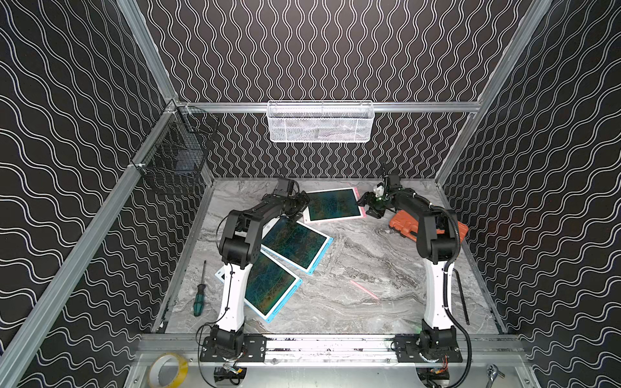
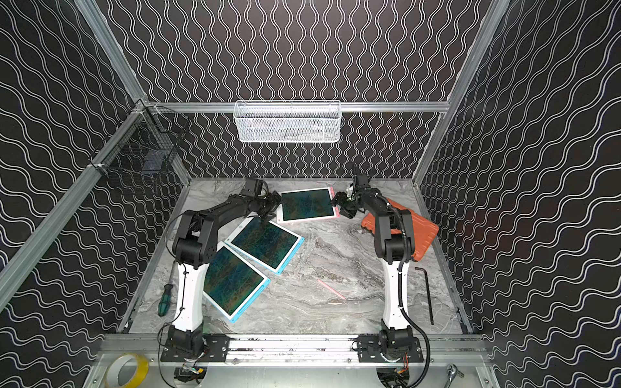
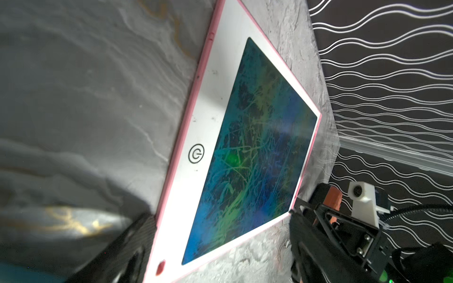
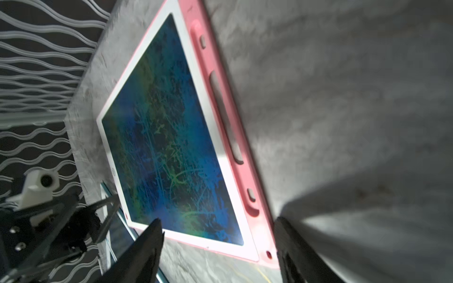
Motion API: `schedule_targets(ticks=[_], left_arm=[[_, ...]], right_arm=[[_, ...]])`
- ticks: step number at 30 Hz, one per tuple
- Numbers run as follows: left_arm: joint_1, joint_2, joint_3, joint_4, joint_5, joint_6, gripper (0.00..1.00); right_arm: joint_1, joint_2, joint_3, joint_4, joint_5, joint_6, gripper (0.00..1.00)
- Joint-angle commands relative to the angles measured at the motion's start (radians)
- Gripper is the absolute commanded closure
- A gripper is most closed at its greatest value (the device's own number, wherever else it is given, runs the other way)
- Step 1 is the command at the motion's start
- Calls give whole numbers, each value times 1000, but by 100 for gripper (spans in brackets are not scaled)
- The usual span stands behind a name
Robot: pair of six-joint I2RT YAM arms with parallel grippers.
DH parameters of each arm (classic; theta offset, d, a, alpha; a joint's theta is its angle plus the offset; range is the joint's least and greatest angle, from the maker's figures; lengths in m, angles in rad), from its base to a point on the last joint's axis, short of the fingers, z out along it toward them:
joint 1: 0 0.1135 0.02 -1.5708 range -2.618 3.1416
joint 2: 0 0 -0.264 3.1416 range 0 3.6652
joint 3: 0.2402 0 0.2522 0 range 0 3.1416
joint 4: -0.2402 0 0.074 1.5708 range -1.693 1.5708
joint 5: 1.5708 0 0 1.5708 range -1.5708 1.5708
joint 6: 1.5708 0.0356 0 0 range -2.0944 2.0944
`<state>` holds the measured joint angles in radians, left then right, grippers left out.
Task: Place the stylus back onto the writing tablet
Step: Move the writing tablet to the center of the board.
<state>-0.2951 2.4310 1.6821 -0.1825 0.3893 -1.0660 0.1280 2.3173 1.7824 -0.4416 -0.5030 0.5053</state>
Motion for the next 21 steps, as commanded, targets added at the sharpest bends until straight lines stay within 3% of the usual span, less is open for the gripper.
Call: schedule_targets(ticks=[1,10,21], left_arm=[[-22,-27,-45,-24,127,19,11],[-50,-153,-245,-21,133,35,11],[-54,-222,-389,-61,107,129,11]], right_arm=[[19,-32,-77,-88,-113,-26,27],[65,-141,-273,-106,-121,-69,27],[95,-221,-395,-179,-110,-135,27]])
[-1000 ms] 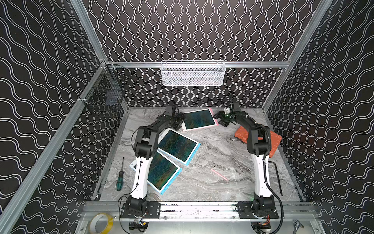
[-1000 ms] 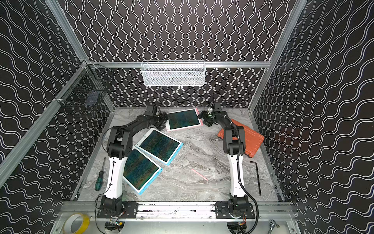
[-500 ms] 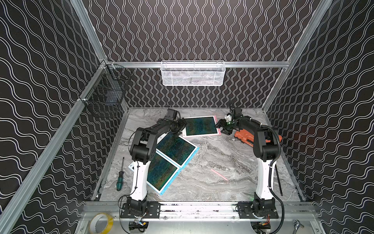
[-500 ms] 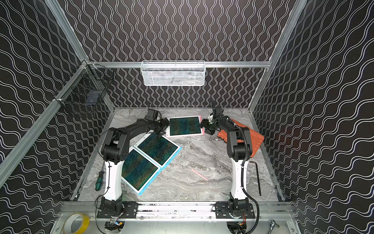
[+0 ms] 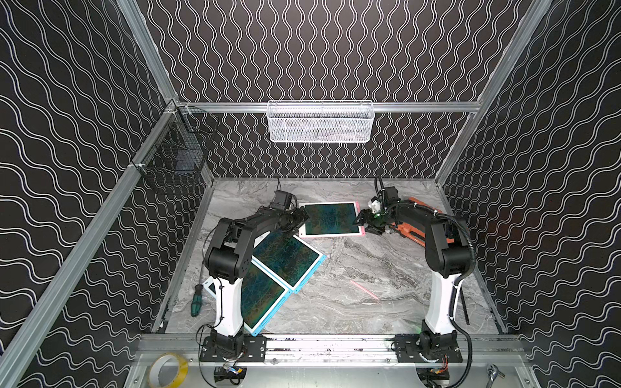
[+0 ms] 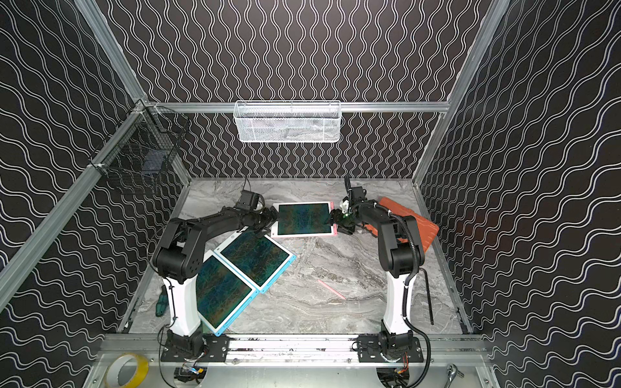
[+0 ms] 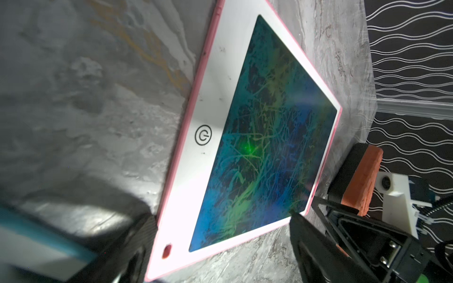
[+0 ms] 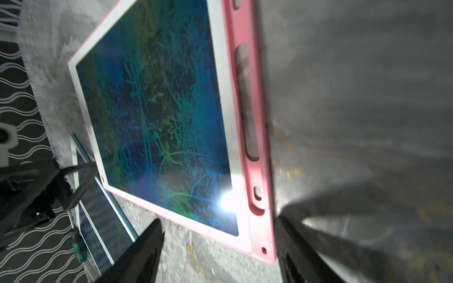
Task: Place the stylus back onto the writing tablet
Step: Move the writing tablet to the center of the board.
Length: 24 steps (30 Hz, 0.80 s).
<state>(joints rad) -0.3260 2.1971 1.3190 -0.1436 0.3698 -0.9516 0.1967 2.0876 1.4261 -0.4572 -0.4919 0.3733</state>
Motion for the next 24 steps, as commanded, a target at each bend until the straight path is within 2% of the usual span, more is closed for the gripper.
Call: schedule_targets(ticks=[1,6,13,24], left_arm=[[-24,8,-29,-112,122,29,11],[-27,-15,-51,-138,121,87,11],[-50,-51,-60,-223,106,180,11],[-59,-100,-96,-248,81,221,11]], right_arm=[[28,0,-53,-168,-121,-7,27],[27,-33,-106,-174,-106,-17,27],[9,-39,-98,-176,-86,-8,27],[-17,-46,-94,-176,-63,-11,27]])
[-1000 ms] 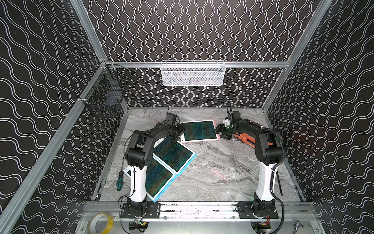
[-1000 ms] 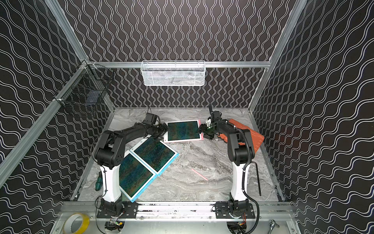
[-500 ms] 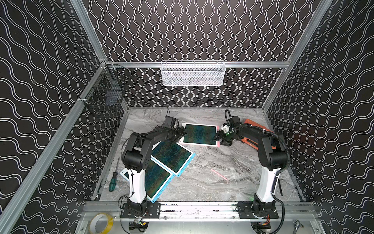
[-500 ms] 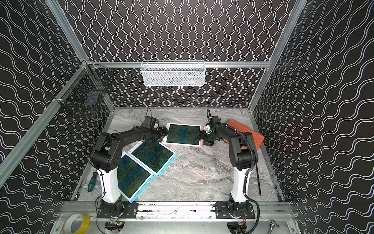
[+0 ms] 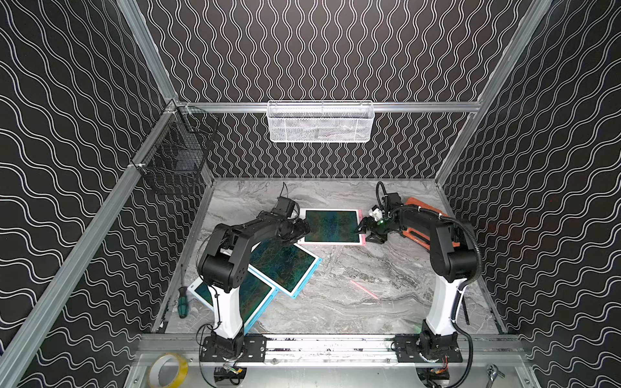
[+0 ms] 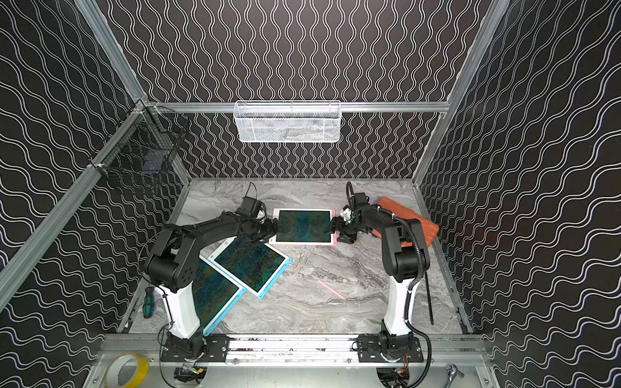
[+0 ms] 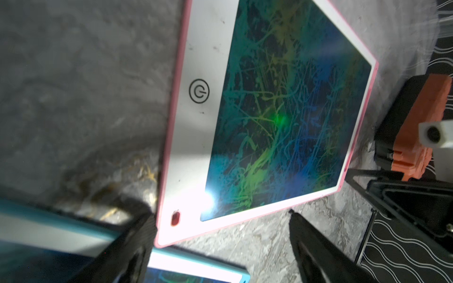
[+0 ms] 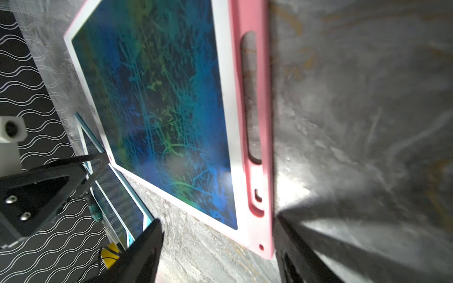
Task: Place the stylus back onto the writing tablet
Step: Move the writing tablet to the center of the board.
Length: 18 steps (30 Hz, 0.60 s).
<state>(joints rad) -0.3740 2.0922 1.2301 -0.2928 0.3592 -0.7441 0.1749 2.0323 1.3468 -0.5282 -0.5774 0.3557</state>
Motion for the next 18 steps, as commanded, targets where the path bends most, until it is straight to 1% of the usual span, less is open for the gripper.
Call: schedule_targets(ticks=[1,10,13,18], left_arm=[[-13,4,-4,-101,90,19,11],[-20,23,76,-123,99,63,11],[-22,16,71,-123,86,58,11],[-22,-38,44,-135,47,55,11]], right_arm=[[4,3,-15,-106,28,3,27],[4,-98,18,-161,128,-70,24],[4,-128,16,-173,150,-82,23],[5,-185,36,-201,168,-101,20]])
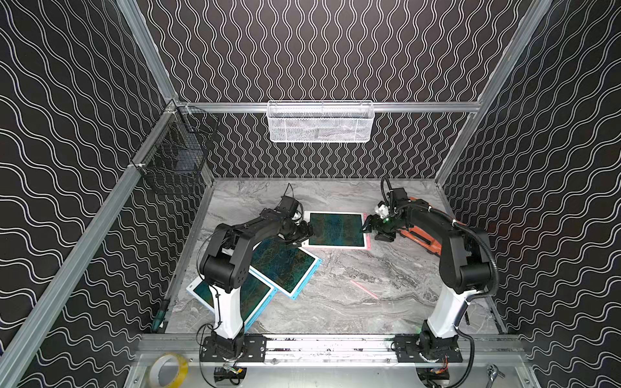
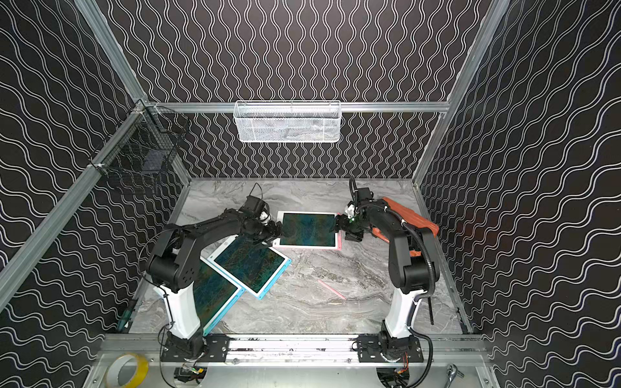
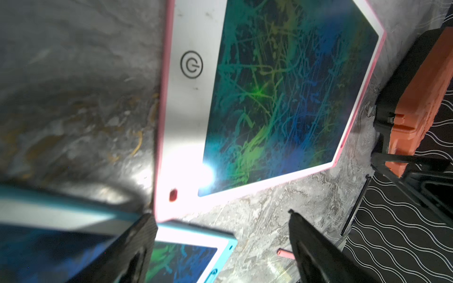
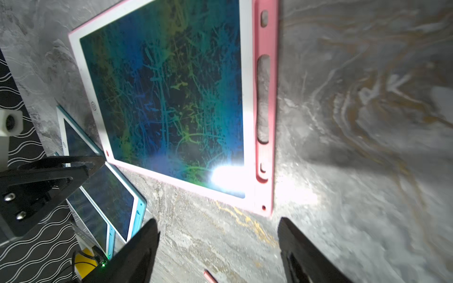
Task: Place the stylus back onto the writing tablet
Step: Move the writing tablet to the center of the board, then pick up the stylus from the center of the board.
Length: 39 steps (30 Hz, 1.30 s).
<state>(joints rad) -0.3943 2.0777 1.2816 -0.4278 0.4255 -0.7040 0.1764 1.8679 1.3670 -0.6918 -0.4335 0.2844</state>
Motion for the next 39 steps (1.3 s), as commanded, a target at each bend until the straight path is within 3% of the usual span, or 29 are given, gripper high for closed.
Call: schedule_targets(ticks=[1,12,17,24,32,39], left_arm=[[-2,-34,-10,-8,-29,16,11],[-2,-226,17,-225,-178,73,11],[-2,-321,-6,-186,-141,73,11],[-4,-349,-134,-7,-24,55,12],[-5,-435,-203,-35,-15,115,12],[-5,-452,-229,33,-21,37,13]], right_arm=[[3,-25,20,-44,27,-36,20],[54,-186,-63,-142,110,-74,19],[161,-273,-187,-191,144,-27,20],[339,-423,-350,-241,267,135,21],[481,-263,-294,-267,391,118,26],[503,-155,-289,-227,380,59,35]])
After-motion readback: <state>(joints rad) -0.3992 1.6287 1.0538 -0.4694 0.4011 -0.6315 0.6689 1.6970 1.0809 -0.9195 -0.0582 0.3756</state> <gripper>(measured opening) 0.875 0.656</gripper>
